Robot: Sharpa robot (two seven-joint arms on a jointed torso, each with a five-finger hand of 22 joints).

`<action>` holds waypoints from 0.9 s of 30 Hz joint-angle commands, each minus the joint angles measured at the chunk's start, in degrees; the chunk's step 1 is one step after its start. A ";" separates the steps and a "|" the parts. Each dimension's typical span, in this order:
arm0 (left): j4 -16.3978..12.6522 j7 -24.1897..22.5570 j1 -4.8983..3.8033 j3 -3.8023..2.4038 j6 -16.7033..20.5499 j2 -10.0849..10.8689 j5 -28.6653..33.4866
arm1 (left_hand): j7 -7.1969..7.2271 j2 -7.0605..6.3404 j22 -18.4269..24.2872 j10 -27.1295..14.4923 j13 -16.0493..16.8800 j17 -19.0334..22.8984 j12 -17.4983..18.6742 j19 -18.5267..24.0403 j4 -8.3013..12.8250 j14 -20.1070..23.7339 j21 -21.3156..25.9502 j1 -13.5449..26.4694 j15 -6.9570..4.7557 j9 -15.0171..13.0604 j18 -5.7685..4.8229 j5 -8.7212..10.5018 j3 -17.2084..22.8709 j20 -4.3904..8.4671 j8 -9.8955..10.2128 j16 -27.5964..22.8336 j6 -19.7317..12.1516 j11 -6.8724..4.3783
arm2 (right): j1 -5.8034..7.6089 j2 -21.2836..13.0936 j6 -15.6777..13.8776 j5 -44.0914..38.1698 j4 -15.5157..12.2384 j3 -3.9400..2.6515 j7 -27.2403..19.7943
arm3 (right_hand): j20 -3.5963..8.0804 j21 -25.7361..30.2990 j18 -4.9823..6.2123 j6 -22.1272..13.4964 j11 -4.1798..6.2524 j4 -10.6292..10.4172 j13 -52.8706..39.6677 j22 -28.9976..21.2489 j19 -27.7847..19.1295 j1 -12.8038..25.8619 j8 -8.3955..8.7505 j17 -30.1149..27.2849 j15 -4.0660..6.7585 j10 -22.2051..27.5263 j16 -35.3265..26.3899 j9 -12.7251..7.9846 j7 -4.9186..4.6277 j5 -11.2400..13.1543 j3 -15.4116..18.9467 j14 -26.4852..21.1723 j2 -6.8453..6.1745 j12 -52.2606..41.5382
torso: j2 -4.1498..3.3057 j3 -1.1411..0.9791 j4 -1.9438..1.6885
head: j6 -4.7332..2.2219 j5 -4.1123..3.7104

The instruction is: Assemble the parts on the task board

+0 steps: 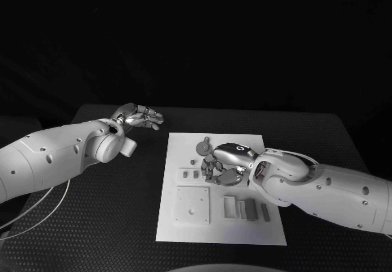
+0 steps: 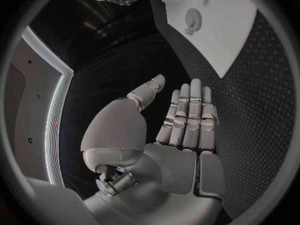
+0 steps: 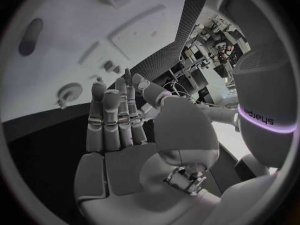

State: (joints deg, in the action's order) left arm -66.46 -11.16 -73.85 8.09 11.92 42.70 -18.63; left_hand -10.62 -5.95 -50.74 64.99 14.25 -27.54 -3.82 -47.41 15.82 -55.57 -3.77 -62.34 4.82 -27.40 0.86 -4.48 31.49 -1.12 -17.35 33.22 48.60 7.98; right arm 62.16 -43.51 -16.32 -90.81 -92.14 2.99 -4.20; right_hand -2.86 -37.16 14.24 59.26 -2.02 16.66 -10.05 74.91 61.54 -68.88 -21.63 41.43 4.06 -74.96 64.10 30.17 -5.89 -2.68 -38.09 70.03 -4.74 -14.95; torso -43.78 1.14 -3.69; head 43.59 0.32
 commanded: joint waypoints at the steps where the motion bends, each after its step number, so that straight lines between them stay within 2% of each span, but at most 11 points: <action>1: 0.06 -0.79 -0.07 -0.05 -0.44 -0.32 0.62 | 0.04 0.07 0.10 -0.25 -0.07 -0.09 -0.26 -0.47 -0.11 -0.54 -0.03 0.24 -0.05 0.01 -0.86 0.26 -0.32 0.00 -0.32 -0.27 -0.21 -0.07 | -1.04 1.17 -0.13 -3.08 0.47 0.25 -2.03 | -0.09 -0.16 0.76 0.19 0.28 0.07 -0.08 1.33 0.39 -0.37 -0.09 0.08 0.50 -0.51 0.20 0.06 0.01 -0.21 -0.19 -0.19 0.61 -0.18 | -0.07 -0.02 -0.12 | 0.37 1.19; 7: 0.06 -0.74 -0.07 -0.05 -0.52 -0.45 0.62 | 0.05 0.09 0.16 -0.24 -0.07 -0.15 -0.26 -0.48 -0.11 -0.57 -0.02 0.23 -0.06 0.01 -0.86 0.27 -0.33 0.00 -0.33 -0.32 -0.21 -0.07 | -1.80 1.93 -0.25 -6.26 1.10 0.42 -2.10 | -0.07 -0.20 0.76 0.17 0.28 0.08 -0.09 1.33 0.38 -0.40 -0.08 0.11 0.50 -0.51 0.18 0.07 0.00 -0.21 -0.19 -0.19 0.63 -0.14 | -0.06 0.02 -0.16 | 1.14 2.64; 13: 0.13 -0.70 -0.07 -0.05 -0.53 -0.49 0.62 | 0.05 0.10 0.22 -0.25 -0.08 -0.21 -0.26 -0.49 -0.12 -0.59 -0.02 0.22 -0.06 0.02 -0.86 0.27 -0.33 -0.01 -0.34 -0.38 -0.22 -0.07 | -2.12 2.13 -0.21 -8.28 1.41 0.85 -2.18 | -0.05 -0.23 0.76 0.16 0.28 0.09 -0.10 1.33 0.38 -0.42 -0.08 0.13 0.50 -0.52 0.17 0.08 0.00 -0.21 -0.18 -0.18 0.62 -0.10 | -0.07 0.03 -0.04 | 1.58 3.57; 21: 0.10 -0.67 -0.07 -0.05 -0.59 -0.55 0.62 | 0.04 0.11 0.31 -0.26 -0.10 -0.30 -0.25 -0.50 -0.11 -0.61 -0.02 0.20 -0.06 0.03 -0.86 0.26 -0.33 -0.01 -0.35 -0.47 -0.24 -0.07 | -2.89 2.75 -0.39 -9.42 2.09 1.46 -2.33 | -0.03 -0.27 0.76 0.16 0.28 0.09 -0.11 1.34 0.38 -0.44 -0.08 0.17 0.50 -0.54 0.16 0.10 0.00 -0.21 -0.17 -0.18 0.60 -0.07 | -0.07 0.01 -0.03 | 1.90 3.89; 27: 0.11 -0.61 -0.07 -0.05 -0.62 -0.54 0.62 | 0.03 0.10 0.37 -0.27 -0.11 -0.36 -0.24 -0.51 -0.11 -0.63 -0.02 0.19 -0.07 0.04 -0.86 0.27 -0.35 -0.01 -0.35 -0.53 -0.27 -0.06 | -3.24 2.75 -0.55 -10.18 2.43 1.58 -2.28 | 0.00 -0.31 0.76 0.16 0.29 0.10 -0.13 1.34 0.39 -0.50 -0.09 0.20 0.51 -0.58 0.16 0.12 0.01 -0.21 -0.18 -0.15 0.59 -0.03 | -0.08 0.03 -0.07 | 2.38 4.25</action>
State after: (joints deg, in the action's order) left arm -66.28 -11.17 -73.85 8.09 11.89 42.27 -18.38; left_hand -10.62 -5.95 -50.45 65.00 14.20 -27.82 -3.82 -47.41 15.82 -55.78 -3.77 -62.34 4.61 -27.41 0.86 -4.48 31.49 -1.12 -17.35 33.01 48.60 7.97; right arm 58.99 -40.86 -16.67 -99.20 -89.89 4.56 -5.83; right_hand -2.89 -37.16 14.27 59.17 -1.91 16.67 -10.10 74.91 61.51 -68.88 -21.61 41.58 4.06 -75.04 64.10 30.22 -5.97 -2.67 -37.93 70.02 -4.74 -14.83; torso -43.85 1.16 -3.74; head 45.79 4.42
